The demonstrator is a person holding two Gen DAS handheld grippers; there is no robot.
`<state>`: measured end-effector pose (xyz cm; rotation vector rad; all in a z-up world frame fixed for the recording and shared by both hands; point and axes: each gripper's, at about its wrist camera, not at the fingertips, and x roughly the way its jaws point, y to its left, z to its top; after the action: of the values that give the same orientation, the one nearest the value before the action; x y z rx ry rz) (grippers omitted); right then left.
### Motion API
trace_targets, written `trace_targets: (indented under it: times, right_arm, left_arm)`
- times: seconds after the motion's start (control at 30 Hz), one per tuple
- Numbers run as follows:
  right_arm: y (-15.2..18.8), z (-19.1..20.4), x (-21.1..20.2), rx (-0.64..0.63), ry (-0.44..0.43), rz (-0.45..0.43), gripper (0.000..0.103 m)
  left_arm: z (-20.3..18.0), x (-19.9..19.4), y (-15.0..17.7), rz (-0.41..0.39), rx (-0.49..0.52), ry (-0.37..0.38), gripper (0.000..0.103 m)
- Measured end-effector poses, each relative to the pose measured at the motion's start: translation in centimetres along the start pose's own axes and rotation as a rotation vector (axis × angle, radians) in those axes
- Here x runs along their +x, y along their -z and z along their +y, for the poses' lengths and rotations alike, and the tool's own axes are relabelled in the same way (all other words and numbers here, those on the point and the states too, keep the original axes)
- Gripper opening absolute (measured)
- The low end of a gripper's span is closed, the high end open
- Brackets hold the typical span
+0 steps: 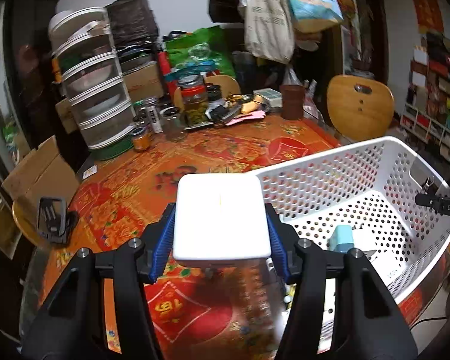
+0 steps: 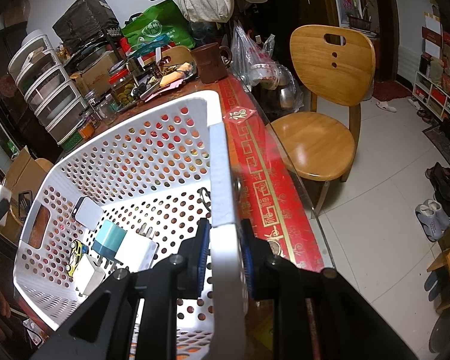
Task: Organize rigid objects
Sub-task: 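Carry the white power bank into the basket and release it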
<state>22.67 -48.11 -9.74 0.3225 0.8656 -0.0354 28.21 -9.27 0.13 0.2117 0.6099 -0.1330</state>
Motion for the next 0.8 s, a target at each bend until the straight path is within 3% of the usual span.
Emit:
trace_targets:
  times: [0.43,0.8]
  right_arm:
    - [0.0,-0.2,0.0,0.006,-0.013,-0.001,0.02]
    - [0.0,-0.1,0.0,0.004,-0.013,-0.002,0.02]
  left_arm:
    - [-7.0,3.2,-0.4,0.084,0.078,0.056,0.053]
    - [-9.6,5.5,0.8,0.18,0.125,0.097,0.053]
